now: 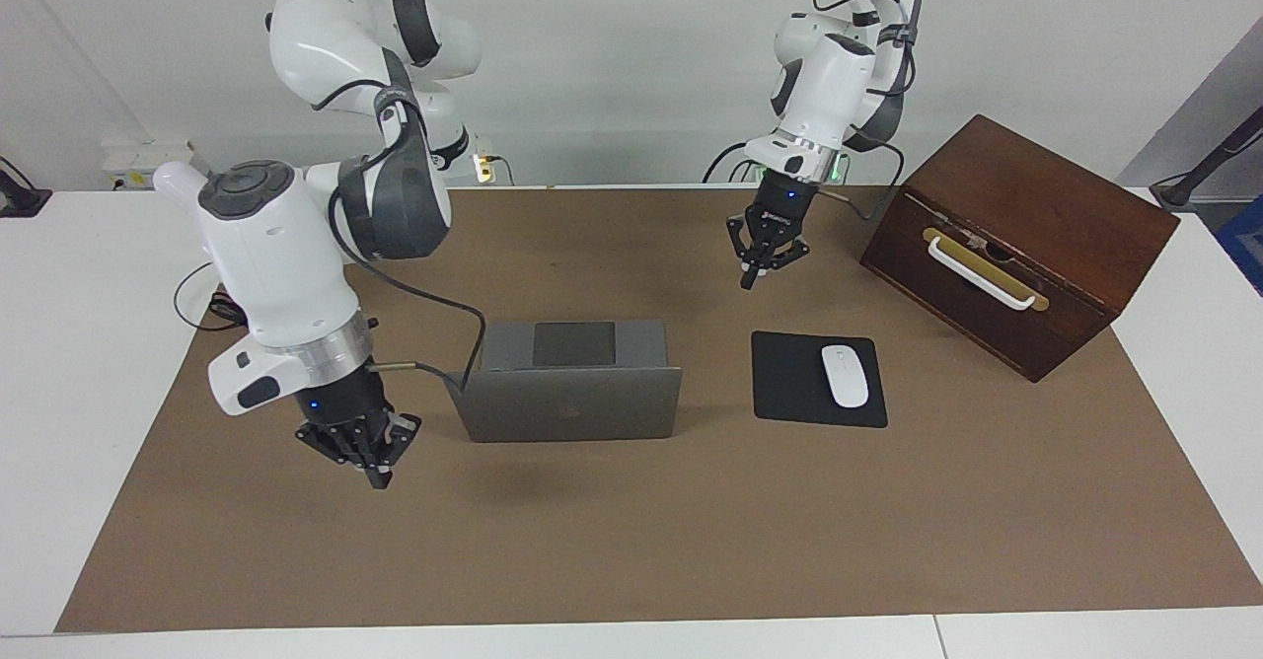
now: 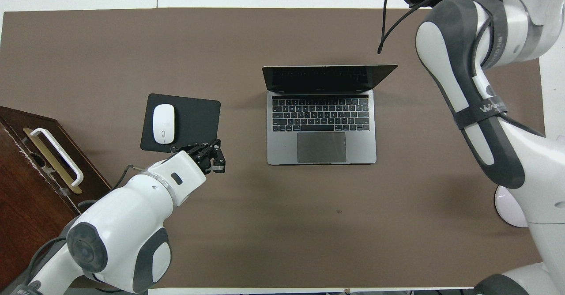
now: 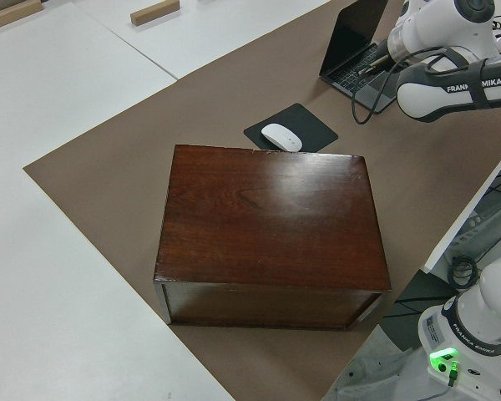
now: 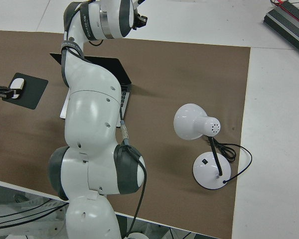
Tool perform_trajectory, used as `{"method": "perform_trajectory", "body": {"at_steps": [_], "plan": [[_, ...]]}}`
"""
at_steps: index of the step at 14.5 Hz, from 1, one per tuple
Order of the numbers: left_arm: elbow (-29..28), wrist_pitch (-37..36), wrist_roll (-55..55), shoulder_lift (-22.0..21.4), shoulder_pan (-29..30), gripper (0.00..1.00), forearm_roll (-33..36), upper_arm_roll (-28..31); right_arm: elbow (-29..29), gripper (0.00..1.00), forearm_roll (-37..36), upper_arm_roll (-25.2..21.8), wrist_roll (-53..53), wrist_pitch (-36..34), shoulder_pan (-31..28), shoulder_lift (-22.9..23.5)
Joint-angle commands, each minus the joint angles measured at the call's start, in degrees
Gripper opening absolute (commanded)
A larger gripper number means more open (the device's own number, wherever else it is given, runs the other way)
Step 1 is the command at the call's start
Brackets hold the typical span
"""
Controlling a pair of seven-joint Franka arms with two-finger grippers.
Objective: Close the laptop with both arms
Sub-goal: 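Move the left gripper toward the laptop front while the right gripper rises, then press the left gripper on the laptop base while the right gripper reaches the screen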
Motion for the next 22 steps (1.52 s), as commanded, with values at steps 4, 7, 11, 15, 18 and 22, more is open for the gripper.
{"method": "perform_trajectory", "body": {"at_steps": [4,7,11,15,18,22], "plan": [[-1.17,10.44,0.44,6.29,-4.43,0.00,-1.79,0.73,1.46,0.00,-2.54,-1.40,8.07,0.06,6.61,0.79],[-1.70,15.37,0.36,9.20,-6.45,0.00,-1.79,0.64,1.19,0.00,-3.77,-1.23,8.52,0.06,6.79,0.35],[-1.08,19.15,0.36,11.93,-8.21,0.00,-1.70,0.64,1.19,0.00,-3.94,-1.14,8.34,0.06,6.00,0.44],[0.15,26.26,0.36,18.51,-8.74,0.00,-1.27,0.46,1.19,0.00,-3.68,-1.05,8.34,0.06,5.65,0.35],[1.37,30.14,0.44,21.42,-9.27,0.00,-0.91,0.11,1.19,0.00,-3.51,-1.05,8.34,-0.55,5.74,0.35],[4.54,30.14,0.44,24.23,-9.88,0.00,-0.91,0.11,0.22,0.00,-2.63,-0.87,8.25,-2.04,5.65,0.00]]}}
